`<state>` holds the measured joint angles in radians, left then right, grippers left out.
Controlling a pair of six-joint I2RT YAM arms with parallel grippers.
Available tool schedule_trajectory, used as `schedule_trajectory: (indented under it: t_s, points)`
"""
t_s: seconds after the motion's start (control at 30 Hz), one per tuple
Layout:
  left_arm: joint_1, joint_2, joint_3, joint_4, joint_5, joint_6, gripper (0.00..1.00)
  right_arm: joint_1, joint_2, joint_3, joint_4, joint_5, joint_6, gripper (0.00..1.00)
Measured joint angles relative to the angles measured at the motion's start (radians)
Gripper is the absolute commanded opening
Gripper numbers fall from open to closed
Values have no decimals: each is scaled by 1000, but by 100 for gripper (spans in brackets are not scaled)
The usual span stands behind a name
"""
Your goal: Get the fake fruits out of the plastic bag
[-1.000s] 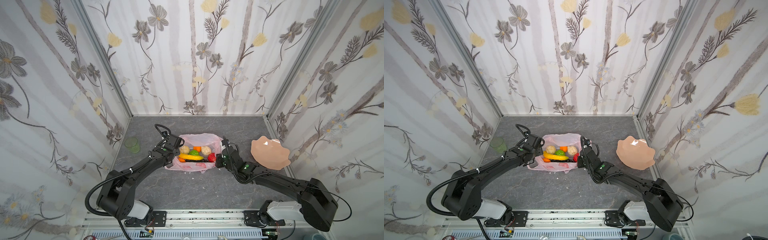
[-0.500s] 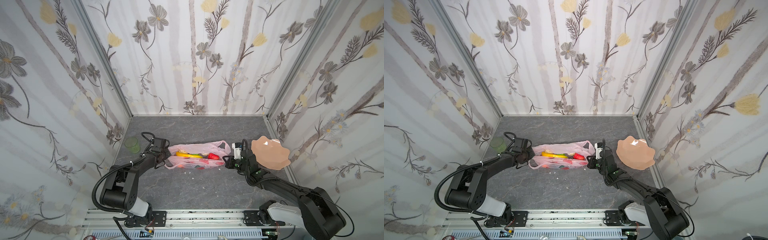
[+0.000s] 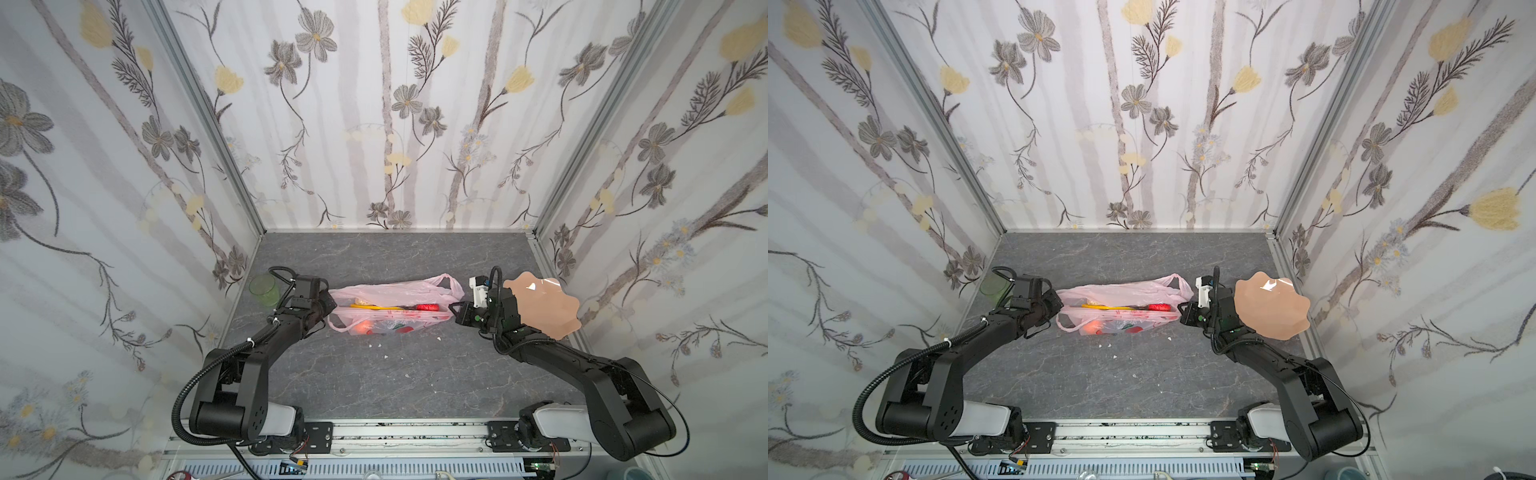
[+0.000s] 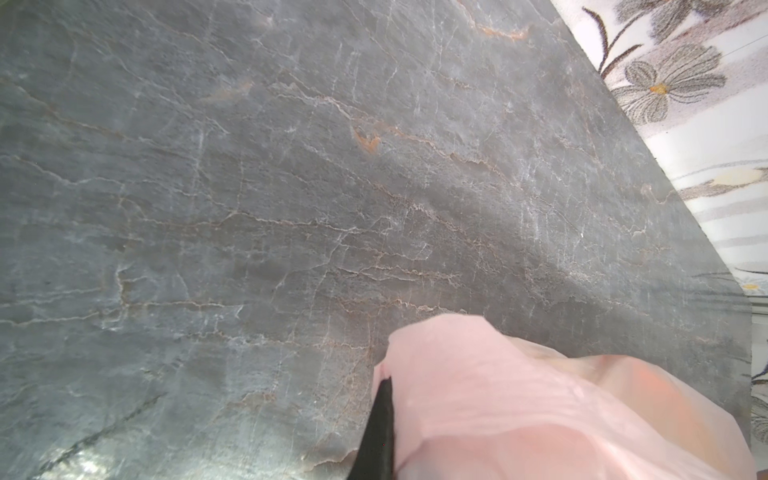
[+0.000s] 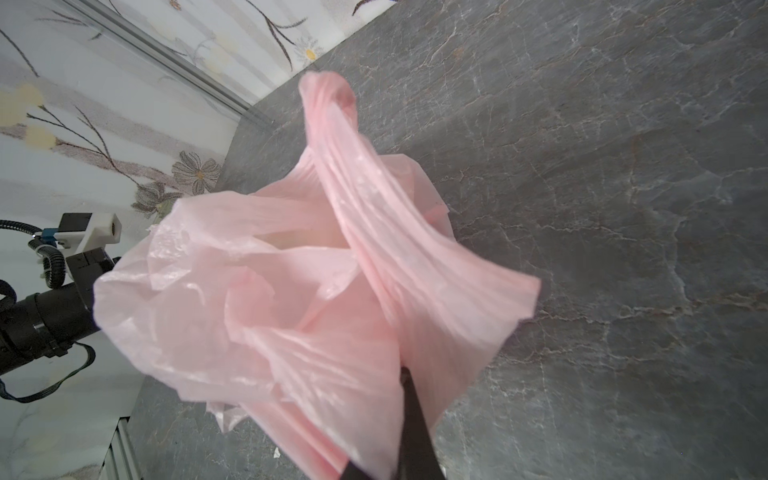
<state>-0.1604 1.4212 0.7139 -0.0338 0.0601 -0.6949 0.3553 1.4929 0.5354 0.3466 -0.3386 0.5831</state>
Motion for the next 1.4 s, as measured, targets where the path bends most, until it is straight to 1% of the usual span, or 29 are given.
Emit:
schedule_trajectory:
  t_s: [0.1,0.27,0.4,0.57,0.73,0.83,0.9,0.93,1.03,1.2,1.3,1.4]
  points:
    - [-31,47,48,0,-6,0,0,34,63,79,0,12,0,0]
    - [-44,122,194,2,3,4,0,67,202,322,-41,32,-3,0]
    - [-45,111,253,15,-11,11,0,83,251,454,-74,68,-26,0]
    - [-64,50,213,39,-61,15,0,110,278,470,-92,103,-44,0]
    - [-88,62,115,49,-67,31,0,118,333,440,-90,120,-43,0]
    - [-109,66,64,61,-64,37,0,119,339,412,-86,129,-41,0]
    - [-119,66,39,76,-63,37,0,122,339,395,-83,136,-37,5]
    - [-122,64,30,84,-63,37,0,122,336,386,-83,137,-34,10]
    - [-130,46,14,98,-64,40,0,124,317,365,-101,166,-34,35]
    - [-160,7,-14,142,-67,44,0,135,260,356,-179,274,-39,65]
    - [-180,-18,-52,175,-67,45,0,166,233,357,-222,325,-42,76]
    - [-191,-39,-91,209,-66,41,0,205,238,376,-261,357,-35,81]
